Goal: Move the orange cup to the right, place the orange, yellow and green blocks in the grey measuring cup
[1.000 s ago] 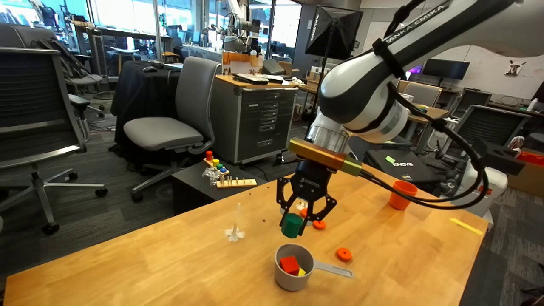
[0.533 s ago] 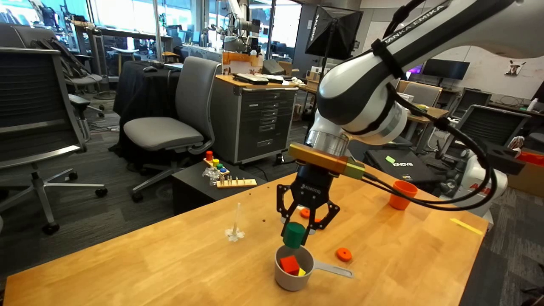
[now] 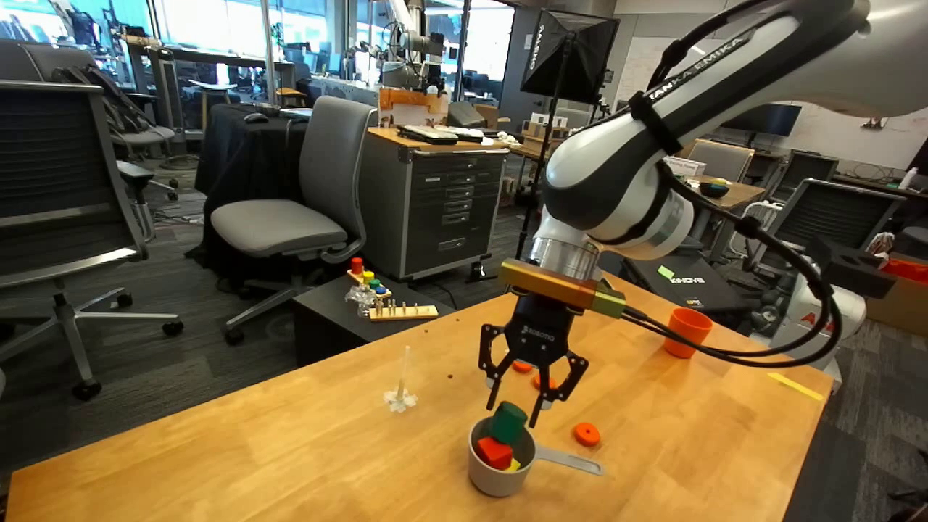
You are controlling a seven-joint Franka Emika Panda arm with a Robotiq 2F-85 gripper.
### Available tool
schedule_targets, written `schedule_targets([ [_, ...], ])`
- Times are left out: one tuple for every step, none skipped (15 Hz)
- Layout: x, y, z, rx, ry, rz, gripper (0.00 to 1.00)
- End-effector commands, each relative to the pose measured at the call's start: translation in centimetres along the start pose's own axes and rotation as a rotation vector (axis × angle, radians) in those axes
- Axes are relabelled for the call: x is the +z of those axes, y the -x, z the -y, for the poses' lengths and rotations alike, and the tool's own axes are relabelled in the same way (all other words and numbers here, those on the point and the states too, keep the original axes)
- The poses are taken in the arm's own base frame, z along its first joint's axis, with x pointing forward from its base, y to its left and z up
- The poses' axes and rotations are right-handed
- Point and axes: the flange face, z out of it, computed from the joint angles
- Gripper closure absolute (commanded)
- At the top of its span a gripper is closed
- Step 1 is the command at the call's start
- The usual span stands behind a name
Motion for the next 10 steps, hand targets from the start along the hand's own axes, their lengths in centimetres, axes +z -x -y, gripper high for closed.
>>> schedule_targets([
  [-0.3, -0.3, -0.3, -0.009, 0.005, 0.011, 0.09],
  [-0.4, -0.4, -0.3, -0.006, 0.004, 0.010, 0.02],
  [-0.4, -0.4, -0.4, -0.006, 0.005, 0.011, 0.00],
  [-0.5, -0.4, -0.4, -0.009, 0.006, 0.008, 0.00],
  [-0.7, -0.4, -0.4, -0.018, 0.012, 0.006, 0.00],
  [-1.3, -0.6, -0.6, -0.032, 0.017, -0.031, 0.00],
  [-2.1, -1.0, -1.0, -0.043, 0.036, -0.039, 0.00],
  [-3.2, -1.7, -1.5, -0.027, 0.046, -0.061, 0.00],
  [-4.2, -2.3, -2.0, -0.013, 0.057, -0.071, 0.00],
  [-1.7, -2.2, -1.0, -0.014, 0.032, -0.054, 0.00],
])
